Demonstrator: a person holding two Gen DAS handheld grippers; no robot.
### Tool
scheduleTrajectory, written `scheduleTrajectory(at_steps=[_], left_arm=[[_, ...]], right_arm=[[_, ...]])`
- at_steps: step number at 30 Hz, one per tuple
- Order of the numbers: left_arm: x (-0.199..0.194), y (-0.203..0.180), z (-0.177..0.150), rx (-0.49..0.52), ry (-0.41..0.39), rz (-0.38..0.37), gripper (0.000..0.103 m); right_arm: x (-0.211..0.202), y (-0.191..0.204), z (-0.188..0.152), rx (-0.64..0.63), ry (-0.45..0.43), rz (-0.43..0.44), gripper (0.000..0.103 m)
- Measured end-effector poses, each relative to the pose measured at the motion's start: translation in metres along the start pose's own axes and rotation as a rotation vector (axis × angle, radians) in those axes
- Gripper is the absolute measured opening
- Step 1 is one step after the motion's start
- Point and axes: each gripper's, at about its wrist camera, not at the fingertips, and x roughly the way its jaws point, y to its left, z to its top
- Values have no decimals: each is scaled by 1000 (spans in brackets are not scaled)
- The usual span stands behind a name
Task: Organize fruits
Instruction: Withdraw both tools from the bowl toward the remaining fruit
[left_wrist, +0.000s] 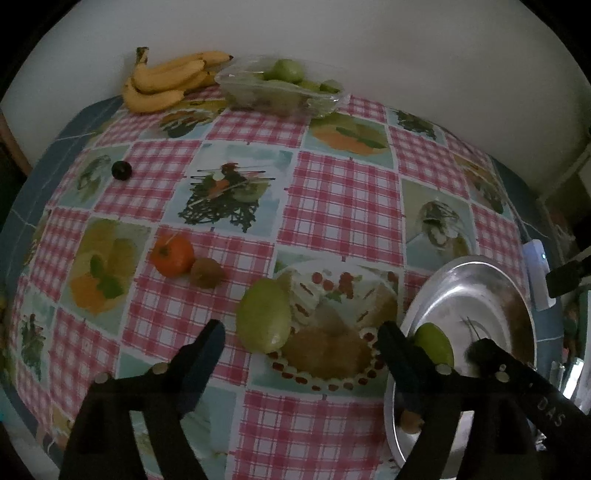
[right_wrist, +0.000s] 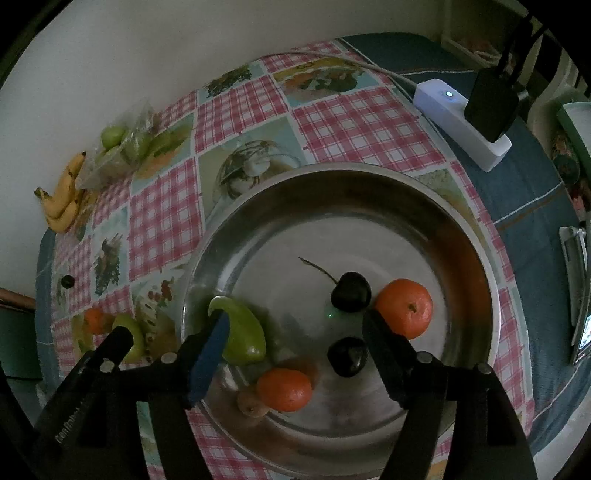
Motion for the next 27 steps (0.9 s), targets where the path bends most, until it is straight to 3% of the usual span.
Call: scheduleTrajectory(at_steps=[8,9,10,12,27], left_arm=[[-2,3,1,-6,-24,12,98],[-3,4,2,-7,-26,13,99],[-3,5,2,-9,-31,16,101],[-3,5,2,-11,-38,24,103],[-1,17,5,-28,-39,52,103]], right_arm=[[1,0,0,-5,1,-6,76],[1,0,0,-6,1,-5,80],[1,0,0,-6,0,-3,91],[1,0,0,-9,-8,-5,96],[2,0,1,-19,-12,-18,97]])
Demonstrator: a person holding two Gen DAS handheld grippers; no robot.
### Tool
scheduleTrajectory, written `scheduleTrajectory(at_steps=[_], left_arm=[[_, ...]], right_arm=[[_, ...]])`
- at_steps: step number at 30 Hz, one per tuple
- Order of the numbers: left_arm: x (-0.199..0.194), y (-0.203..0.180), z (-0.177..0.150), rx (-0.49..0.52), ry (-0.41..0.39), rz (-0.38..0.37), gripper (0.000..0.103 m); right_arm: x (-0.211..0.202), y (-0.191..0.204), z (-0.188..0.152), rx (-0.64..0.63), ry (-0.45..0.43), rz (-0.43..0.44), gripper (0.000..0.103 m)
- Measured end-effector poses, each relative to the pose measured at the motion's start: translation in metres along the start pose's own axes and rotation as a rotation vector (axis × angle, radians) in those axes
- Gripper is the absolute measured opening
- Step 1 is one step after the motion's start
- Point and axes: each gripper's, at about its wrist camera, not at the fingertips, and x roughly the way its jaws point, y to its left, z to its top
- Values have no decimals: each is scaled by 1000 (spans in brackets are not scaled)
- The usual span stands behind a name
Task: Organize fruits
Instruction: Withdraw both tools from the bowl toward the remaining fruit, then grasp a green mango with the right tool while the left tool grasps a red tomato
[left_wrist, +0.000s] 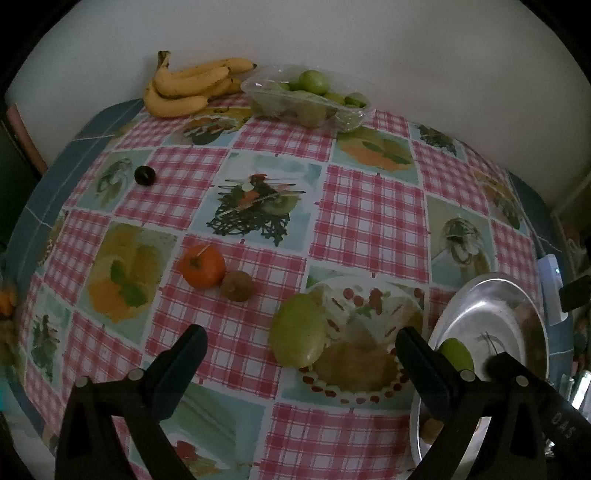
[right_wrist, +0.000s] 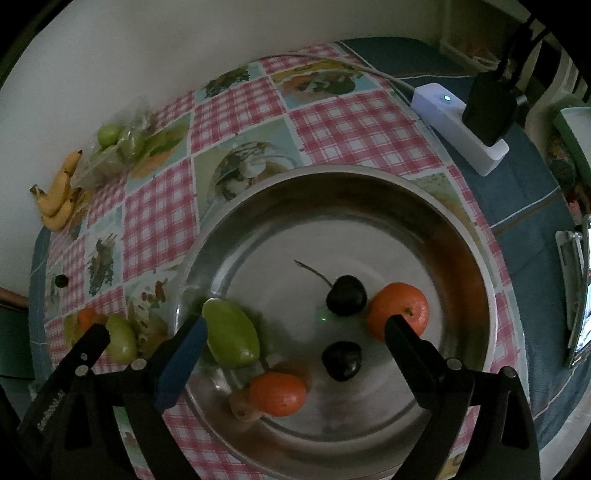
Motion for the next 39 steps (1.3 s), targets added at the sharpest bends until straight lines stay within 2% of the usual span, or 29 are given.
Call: scheduleTrajectory(at_steps=[3,9,19,24,29,39], left_arm=[[0,3,2,6,-4,4,103],[-4,16,7,24,-35,65,103],[-11,62,22,-47,-68,130,103],[-4,79,23,-92,-38,114,103],[-1,95,25,-127,-32,135,103],[4,124,26,-196,-14,132,103]], right_arm=[[-1,5,0,-19,-5,2,97],[-1,20,-3,-59,-16,6,97],[-2,50,-10,-126,-34,10,97],[-4,77,-14,-192,-44,36,97],[-3,103,-20,-255,-43,70,97],[7,141,-33,-365,-34,78,97]])
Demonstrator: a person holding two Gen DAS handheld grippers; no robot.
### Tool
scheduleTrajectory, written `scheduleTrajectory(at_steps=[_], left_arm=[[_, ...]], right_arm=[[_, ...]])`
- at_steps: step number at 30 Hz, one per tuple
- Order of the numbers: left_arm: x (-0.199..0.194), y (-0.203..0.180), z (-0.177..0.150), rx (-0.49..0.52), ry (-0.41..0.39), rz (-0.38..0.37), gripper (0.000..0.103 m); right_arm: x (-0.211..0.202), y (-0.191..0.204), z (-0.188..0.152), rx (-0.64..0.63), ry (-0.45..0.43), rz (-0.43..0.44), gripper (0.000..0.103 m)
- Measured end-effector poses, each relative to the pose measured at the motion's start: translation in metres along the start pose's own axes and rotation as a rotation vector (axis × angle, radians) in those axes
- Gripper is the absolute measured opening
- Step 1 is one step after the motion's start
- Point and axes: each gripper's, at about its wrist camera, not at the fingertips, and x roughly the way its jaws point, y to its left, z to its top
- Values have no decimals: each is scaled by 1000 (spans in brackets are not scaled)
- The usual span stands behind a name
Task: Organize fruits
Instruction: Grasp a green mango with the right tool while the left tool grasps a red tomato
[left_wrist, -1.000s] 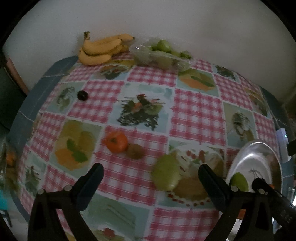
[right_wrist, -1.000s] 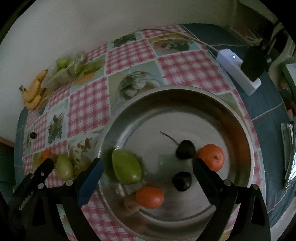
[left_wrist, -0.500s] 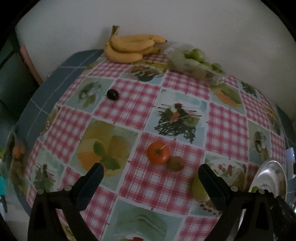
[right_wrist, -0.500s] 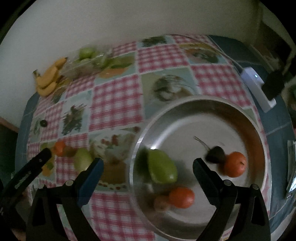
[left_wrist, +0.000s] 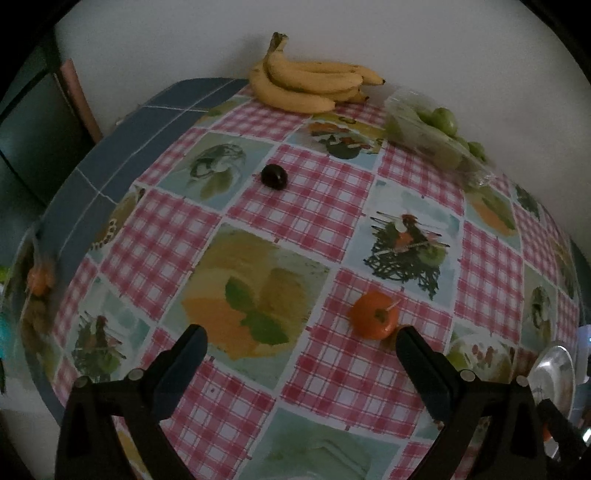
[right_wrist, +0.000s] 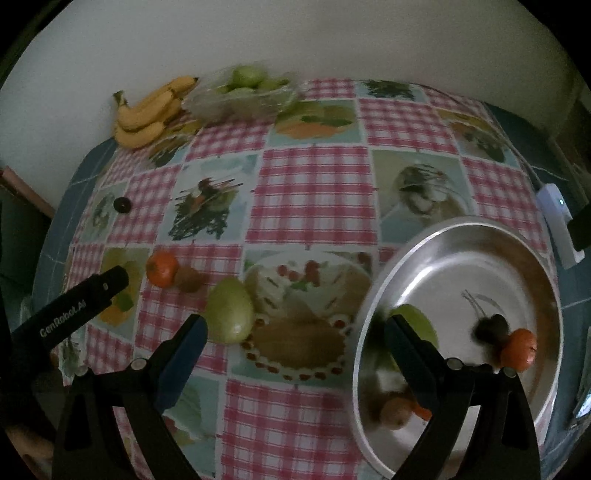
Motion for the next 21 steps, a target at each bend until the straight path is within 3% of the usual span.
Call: scheduleTrajectory(at_steps=[6,14,19,21], left_arm=[[6,7,3,-14,17,-10,103],[19,3,5,-12,67,-66,103],[20,-10,5,24,59,-113,100],[21,-15,6,37,56,-126,94]], right_arm=[[14,20,2,-26,16,34,97],[28,34,4,-40,20,14,97],[38,38,4,-49,39,12,97],[40,40,4,-58,40,8,95]])
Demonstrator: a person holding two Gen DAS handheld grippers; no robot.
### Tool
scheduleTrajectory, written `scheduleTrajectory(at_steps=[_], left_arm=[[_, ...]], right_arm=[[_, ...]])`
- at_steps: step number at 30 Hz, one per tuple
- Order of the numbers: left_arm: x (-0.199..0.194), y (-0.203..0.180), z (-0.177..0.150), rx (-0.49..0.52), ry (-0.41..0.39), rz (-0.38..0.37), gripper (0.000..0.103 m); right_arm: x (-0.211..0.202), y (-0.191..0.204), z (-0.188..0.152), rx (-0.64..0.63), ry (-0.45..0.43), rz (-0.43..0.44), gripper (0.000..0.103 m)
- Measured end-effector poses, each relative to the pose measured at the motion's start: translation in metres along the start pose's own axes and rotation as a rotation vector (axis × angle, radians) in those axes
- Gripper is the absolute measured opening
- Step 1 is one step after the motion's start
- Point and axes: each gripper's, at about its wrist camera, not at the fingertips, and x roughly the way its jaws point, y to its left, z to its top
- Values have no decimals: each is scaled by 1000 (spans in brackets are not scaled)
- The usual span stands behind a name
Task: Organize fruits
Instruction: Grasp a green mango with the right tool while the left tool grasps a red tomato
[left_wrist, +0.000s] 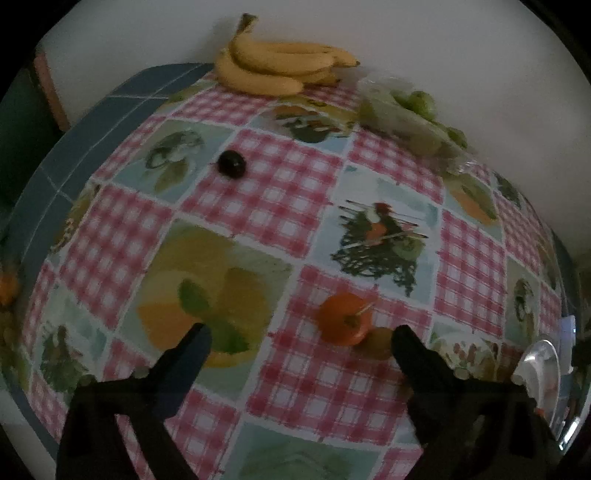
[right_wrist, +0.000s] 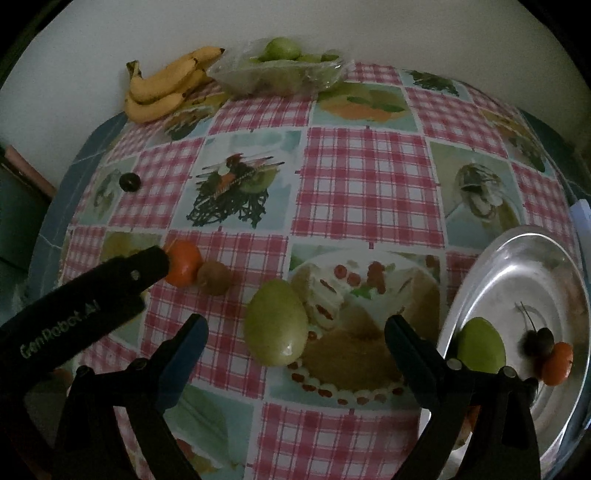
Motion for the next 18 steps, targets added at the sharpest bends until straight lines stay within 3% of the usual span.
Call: scheduleTrajectory(at_steps=[11,18], left_arm=[[21,-8,8,-22,30,-53,62],[23,-10,11,-38,16,-68,51]], right_arm=[[8,4,0,-13,13,13,60],[11,5,0,-14,27,35,44]])
